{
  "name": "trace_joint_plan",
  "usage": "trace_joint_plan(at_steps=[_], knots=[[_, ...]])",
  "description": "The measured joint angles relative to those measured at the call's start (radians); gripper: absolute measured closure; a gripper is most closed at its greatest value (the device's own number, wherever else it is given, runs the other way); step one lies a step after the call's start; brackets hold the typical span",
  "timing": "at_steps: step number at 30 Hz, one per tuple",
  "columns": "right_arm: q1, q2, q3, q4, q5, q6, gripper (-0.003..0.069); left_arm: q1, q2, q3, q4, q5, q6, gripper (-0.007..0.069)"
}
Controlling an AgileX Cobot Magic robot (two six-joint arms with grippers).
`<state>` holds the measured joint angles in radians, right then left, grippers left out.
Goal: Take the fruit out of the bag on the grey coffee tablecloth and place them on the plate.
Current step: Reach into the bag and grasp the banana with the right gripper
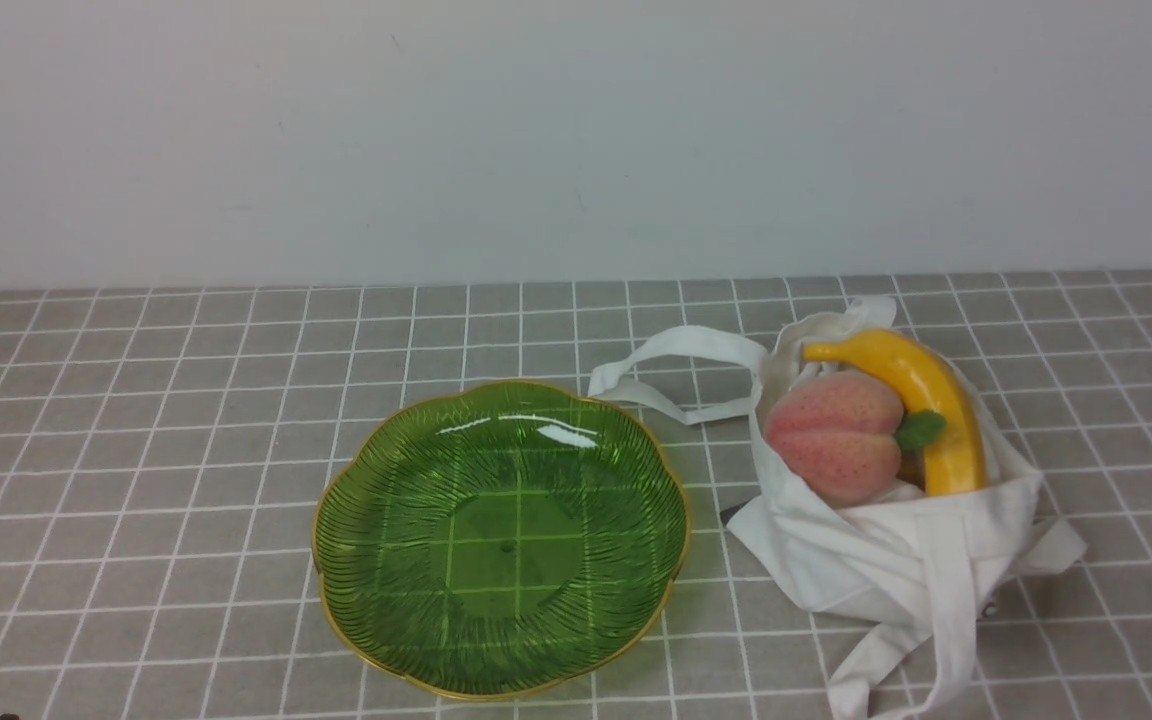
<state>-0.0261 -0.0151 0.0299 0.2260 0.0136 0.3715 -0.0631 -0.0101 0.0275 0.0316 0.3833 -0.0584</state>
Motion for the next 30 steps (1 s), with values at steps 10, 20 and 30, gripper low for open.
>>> trace_joint_plan(at_steps=[10,20,30], knots=[[0.002,0.0,0.0,0.059,-0.07,0.019,0.0673,0.0,0.0,0.0,0.0,0.0,0.0,0.0632],[0.007,0.215,-0.419,-0.03,0.295,0.001,0.0673,0.0,0.0,0.0,0.0,0.0,0.0,0.0632],[0.007,0.901,-0.896,-0.024,0.822,-0.371,0.0673,0.0,0.0,0.0,0.0,0.0,0.0,0.0632]])
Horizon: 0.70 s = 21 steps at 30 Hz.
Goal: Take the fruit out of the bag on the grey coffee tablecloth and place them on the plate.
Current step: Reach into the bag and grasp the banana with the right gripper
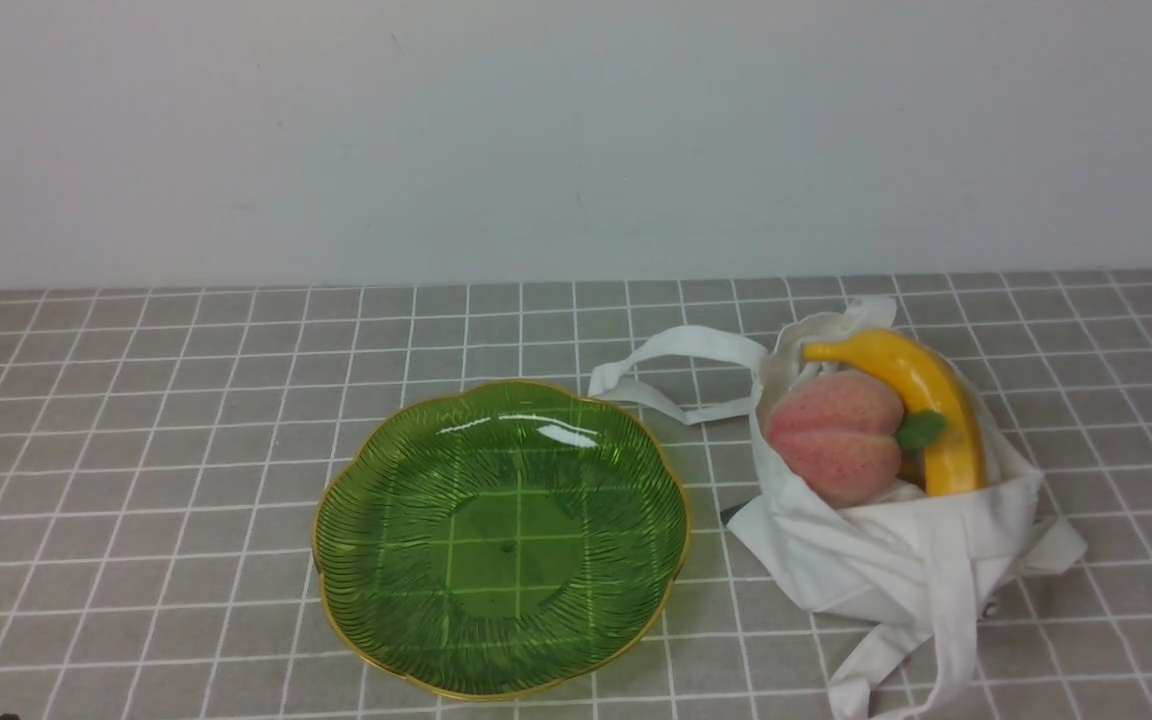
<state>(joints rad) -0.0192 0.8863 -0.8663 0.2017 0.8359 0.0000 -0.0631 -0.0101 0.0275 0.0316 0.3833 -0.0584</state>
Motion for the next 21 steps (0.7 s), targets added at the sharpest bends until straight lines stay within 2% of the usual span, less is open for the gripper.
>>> trace_joint_plan(at_steps=[4,10,13,14,15,17,18,21], knots=[[0.006,0.177,-0.103,0.03,0.031,-0.052,0.0668,0.0,0.0,0.0,0.0,0.0,0.0,0.0632],[0.057,0.408,-0.255,0.081,0.051,-0.125,0.0608,0.0,0.0,0.0,0.0,0.0,0.0,0.0632],[0.099,0.502,-0.311,0.089,0.056,-0.151,0.0509,0.0,0.0,0.0,0.0,0.0,0.0,0.0632],[0.102,0.506,-0.313,0.089,0.057,-0.154,0.0501,0.0,0.0,0.0,0.0,0.0,0.0,0.0632],[0.12,0.54,-0.33,0.089,0.057,-0.175,0.0422,0.0,0.0,0.0,0.0,0.0,0.0,0.0632],[0.136,0.573,-0.335,0.089,0.048,-0.191,0.0333,0.0,0.0,0.0,0.0,0.0,0.0,0.0632],[0.144,0.596,-0.335,0.089,0.039,-0.195,0.0264,0.0,0.0,0.0,0.0,0.0,0.0,0.0632],[0.146,0.635,-0.335,0.089,0.024,-0.197,0.016,0.0,0.0,0.0,0.0,0.0,0.0,0.0632]])
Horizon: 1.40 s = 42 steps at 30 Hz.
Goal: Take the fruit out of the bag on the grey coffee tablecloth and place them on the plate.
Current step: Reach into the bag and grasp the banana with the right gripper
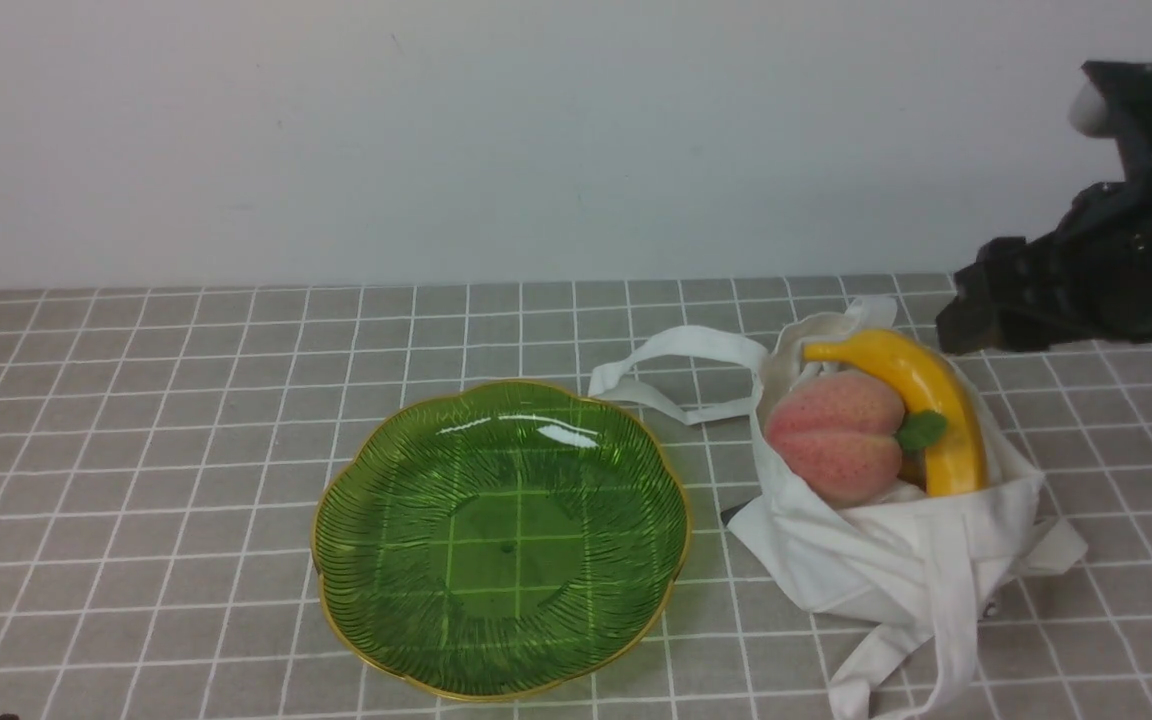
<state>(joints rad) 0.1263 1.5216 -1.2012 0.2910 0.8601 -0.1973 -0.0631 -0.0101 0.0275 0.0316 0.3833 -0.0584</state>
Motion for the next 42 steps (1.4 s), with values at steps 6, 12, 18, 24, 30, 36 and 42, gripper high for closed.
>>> trace_joint_plan(at_steps=[6,12,18,24,30,36,42], knots=[[0.002,0.055,-0.001,0.033,-0.022,-0.01,0.0041,0.0,0.0,0.0,0.0,0.0,0.0,0.0632],[0.012,0.115,-0.004,0.06,-0.073,-0.032,0.0039,0.0,0.0,0.0,0.0,0.0,0.0,0.0632],[0.012,0.162,-0.006,0.063,-0.099,-0.033,0.0091,0.0,0.0,0.0,0.0,0.0,0.0,0.0632],[0.012,0.171,-0.006,0.055,-0.099,-0.018,0.0365,0.0,0.0,0.0,0.0,0.0,0.0,0.0632],[0.01,0.121,-0.022,0.012,-0.081,-0.015,0.0355,0.0,0.0,0.0,0.0,0.0,0.0,0.0632],[0.009,0.042,-0.074,-0.016,-0.081,-0.015,0.0355,0.0,0.0,0.0,0.0,0.0,0.0,0.0632],[0.009,0.0,-0.149,-0.061,-0.079,-0.015,0.0355,0.0,0.0,0.0,0.0,0.0,0.0,0.0632]])
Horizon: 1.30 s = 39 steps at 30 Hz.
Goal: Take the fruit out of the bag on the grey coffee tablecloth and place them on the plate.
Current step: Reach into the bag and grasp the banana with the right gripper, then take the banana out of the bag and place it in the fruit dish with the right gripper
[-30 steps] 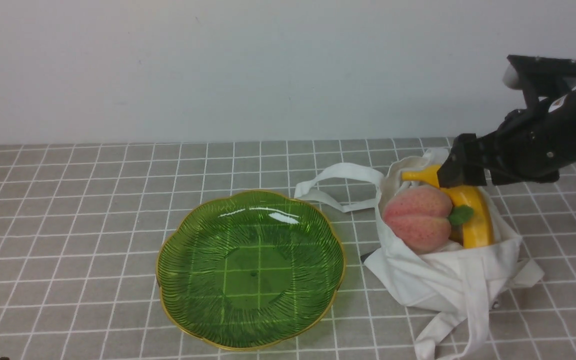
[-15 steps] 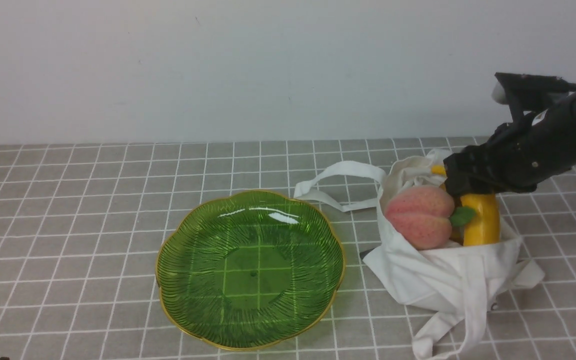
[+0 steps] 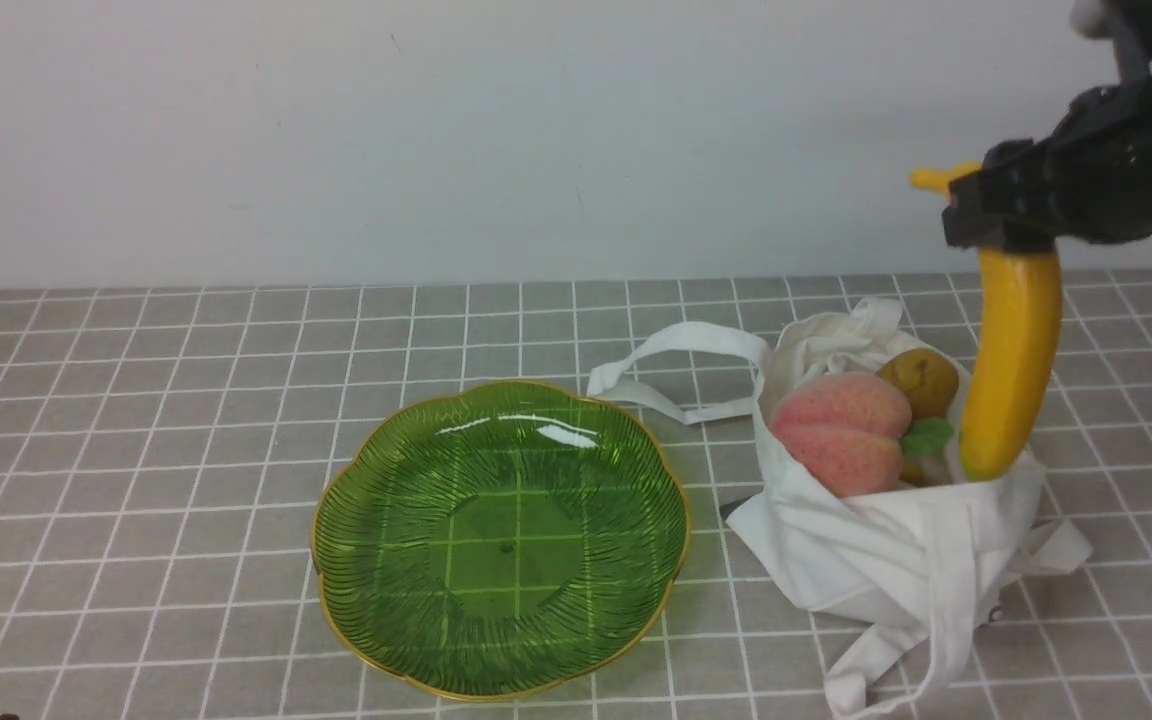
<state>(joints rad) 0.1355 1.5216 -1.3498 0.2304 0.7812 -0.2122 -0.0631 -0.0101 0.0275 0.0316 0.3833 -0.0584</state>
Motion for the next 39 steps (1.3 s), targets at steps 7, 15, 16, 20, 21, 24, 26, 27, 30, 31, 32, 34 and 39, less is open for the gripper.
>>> trace_joint_plan(at_steps=[7,15,16,20,21,24,26,27,30,31,32,34,39], knots=[[0.001,-0.073,-0.174,0.062,0.005,0.049,0.0355,0.0,0.0,0.0,0.0,0.0,0.0,0.0632],[0.103,-0.087,-0.219,0.28,0.014,0.047,0.0355,0.0,0.0,0.0,0.0,0.0,0.0,0.0632],[0.155,-0.067,-0.219,0.313,0.018,0.043,0.0355,0.0,0.0,0.0,0.0,0.0,0.0,0.0632],[0.288,0.015,-0.219,0.329,0.017,0.036,0.0355,0.0,0.0,0.0,0.0,0.0,0.0,0.0632],[0.302,0.027,-0.219,0.329,0.017,0.036,0.0355,0.0,0.0,0.0,0.0,0.0,0.0,0.0632],[0.412,0.158,-0.219,0.332,-0.013,0.03,0.0355,0.0,0.0,0.0,0.0,0.0,0.0,0.0632],[0.449,0.221,-0.219,0.332,-0.044,0.03,0.0355,0.0,0.0,0.0,0.0,0.0,0.0,0.0632],[0.465,0.252,-0.219,0.332,-0.056,0.03,0.0355,0.0,0.0,0.0,0.0,0.0,0.0,0.0632],[0.503,0.362,-0.219,0.332,-0.115,0.029,0.0355,0.0,0.0,0.0,0.0,0.0,0.0,0.0632],[0.509,0.388,-0.219,0.333,-0.128,0.029,0.0355,0.0,0.0,0.0,0.0,0.0,0.0,0.0632],[0.512,0.417,-0.219,0.334,-0.136,0.029,0.0355,0.0,0.0,0.0,0.0,0.0,0.0,0.0632],[0.514,0.463,-0.219,0.335,-0.139,0.029,0.0348,0.0,0.0,0.0,0.0,0.0,0.0,0.0632],[0.515,0.497,-0.219,0.326,-0.14,0.029,0.0225,0.0,0.0,0.0,0.0,0.0,0.0,0.0632]])
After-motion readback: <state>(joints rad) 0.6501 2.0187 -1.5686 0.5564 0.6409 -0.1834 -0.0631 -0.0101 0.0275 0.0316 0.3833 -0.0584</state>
